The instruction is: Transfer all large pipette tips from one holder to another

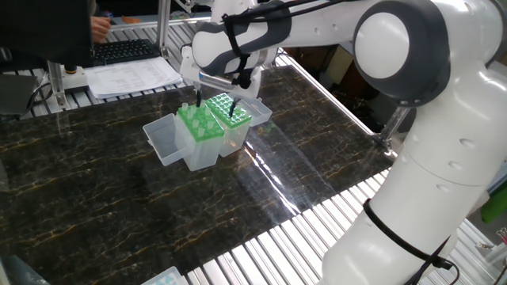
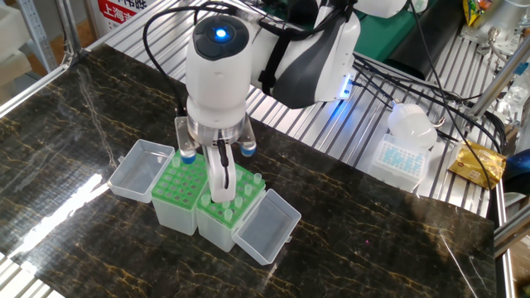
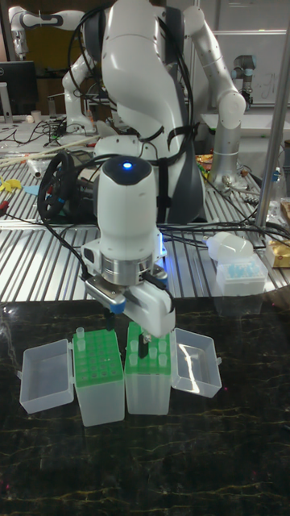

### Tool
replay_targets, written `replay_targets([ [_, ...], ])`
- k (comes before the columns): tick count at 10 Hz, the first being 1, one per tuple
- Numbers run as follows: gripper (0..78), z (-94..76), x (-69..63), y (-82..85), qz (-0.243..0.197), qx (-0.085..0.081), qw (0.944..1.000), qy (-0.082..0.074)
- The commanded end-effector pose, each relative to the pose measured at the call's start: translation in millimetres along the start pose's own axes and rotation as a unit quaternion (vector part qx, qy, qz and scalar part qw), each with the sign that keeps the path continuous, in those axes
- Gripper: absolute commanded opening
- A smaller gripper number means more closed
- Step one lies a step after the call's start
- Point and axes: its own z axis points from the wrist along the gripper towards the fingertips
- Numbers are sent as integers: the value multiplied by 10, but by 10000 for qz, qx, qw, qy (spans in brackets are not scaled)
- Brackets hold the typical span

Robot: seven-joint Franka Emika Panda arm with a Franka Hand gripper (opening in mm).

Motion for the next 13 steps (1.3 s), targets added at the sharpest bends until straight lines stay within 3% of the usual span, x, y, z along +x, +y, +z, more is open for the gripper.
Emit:
replay_targets([
  [1,774,39,-5,15,173,-29,9998,-71],
  [8,774,6,24,133,416,-43,9991,-30],
  [13,774,18,31,128,721,-36,9974,-45],
])
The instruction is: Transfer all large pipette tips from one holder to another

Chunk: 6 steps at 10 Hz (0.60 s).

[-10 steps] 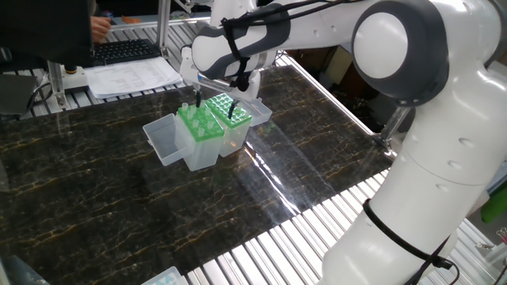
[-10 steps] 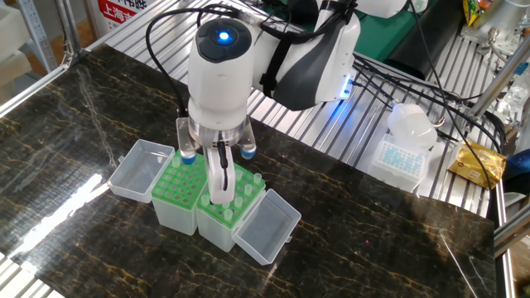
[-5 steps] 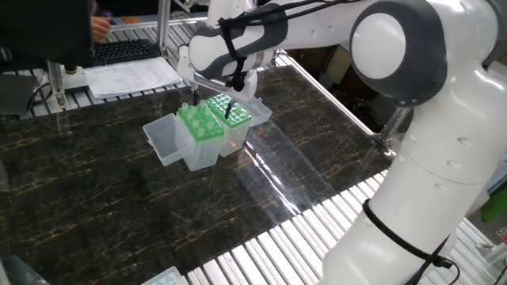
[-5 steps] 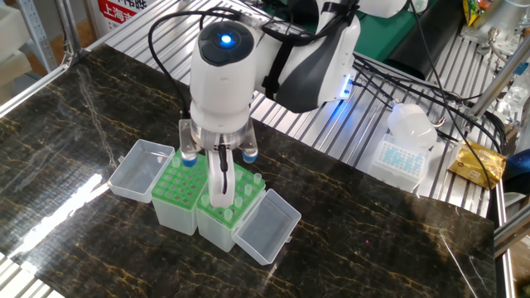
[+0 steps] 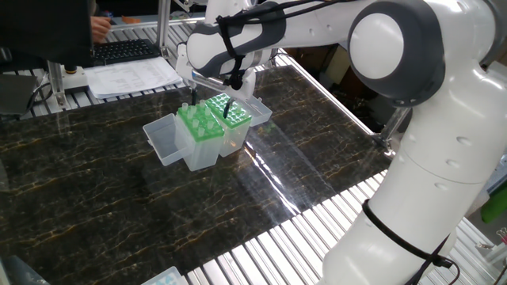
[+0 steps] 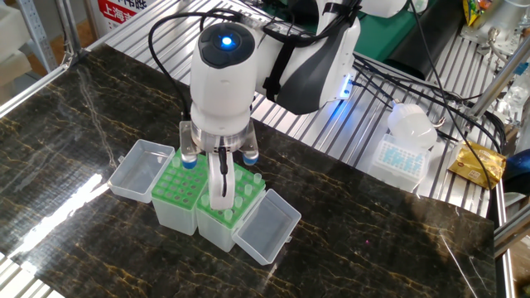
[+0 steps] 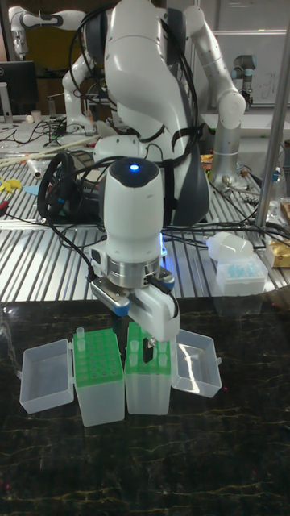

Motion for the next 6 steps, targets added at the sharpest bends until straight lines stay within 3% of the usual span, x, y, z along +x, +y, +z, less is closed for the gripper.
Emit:
replay_targets([
  [1,774,4,-3,-10,315,1,9995,-43],
  [6,774,11,6,-23,377,10,9993,-60],
])
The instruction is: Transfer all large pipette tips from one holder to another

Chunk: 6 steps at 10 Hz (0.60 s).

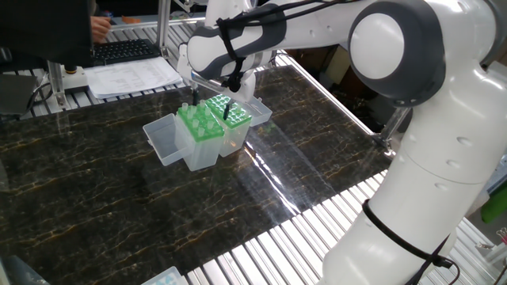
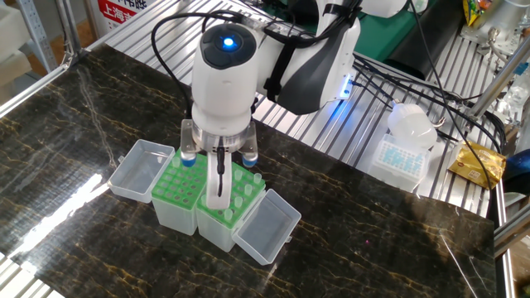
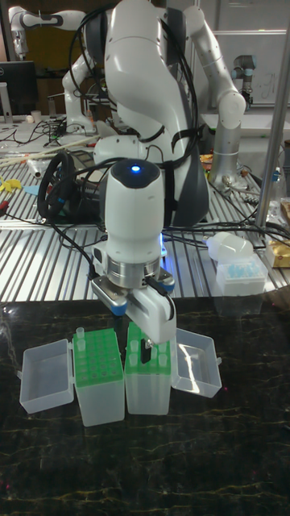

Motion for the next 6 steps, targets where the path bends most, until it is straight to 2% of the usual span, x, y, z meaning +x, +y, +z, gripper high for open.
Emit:
replay_targets([
  [1,774,-10,-3,-1,4,-9,10000,-12],
  [3,774,-6,2,-9,-9,-10,10000,-9],
  [4,14,-5,3,-10,-12,-9,10000,-11],
  [6,14,-5,3,-10,-12,-9,10000,-11],
])
